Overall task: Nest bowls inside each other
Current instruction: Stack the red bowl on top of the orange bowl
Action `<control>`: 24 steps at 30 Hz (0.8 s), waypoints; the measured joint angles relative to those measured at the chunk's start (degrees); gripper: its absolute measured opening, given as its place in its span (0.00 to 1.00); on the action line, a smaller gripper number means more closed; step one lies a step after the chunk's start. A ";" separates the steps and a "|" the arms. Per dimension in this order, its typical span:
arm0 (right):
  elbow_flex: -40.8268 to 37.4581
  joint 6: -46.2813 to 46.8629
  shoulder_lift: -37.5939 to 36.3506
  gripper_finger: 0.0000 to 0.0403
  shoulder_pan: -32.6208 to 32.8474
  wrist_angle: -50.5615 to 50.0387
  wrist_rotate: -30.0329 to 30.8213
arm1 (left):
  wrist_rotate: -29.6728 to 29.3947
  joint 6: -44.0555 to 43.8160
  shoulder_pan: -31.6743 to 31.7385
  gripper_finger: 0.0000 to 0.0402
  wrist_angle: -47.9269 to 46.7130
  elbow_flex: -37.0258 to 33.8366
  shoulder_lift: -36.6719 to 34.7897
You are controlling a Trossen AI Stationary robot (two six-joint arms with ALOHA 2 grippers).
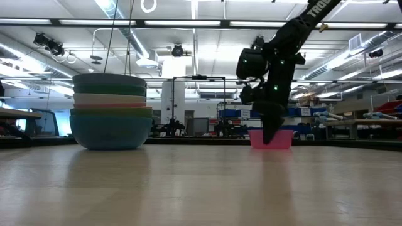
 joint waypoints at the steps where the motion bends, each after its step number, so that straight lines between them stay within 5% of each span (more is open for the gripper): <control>1: -0.27 -0.90 0.00 0.04 -0.02 0.36 -0.79 | 0.00 0.00 0.00 0.36 0.02 0.00 0.00; 11: 4.63 -3.02 -4.96 0.00 5.13 4.63 4.75 | -0.19 -0.02 0.00 0.36 0.04 0.01 0.00; 20: 22.38 -3.49 -5.56 0.00 14.94 23.93 -13.57 | -2.64 1.36 0.01 0.36 1.81 -0.01 0.00; 24: 32.01 -5.21 -0.95 0.00 18.15 24.58 -15.00 | -2.62 1.66 0.00 0.36 3.21 -0.01 -0.04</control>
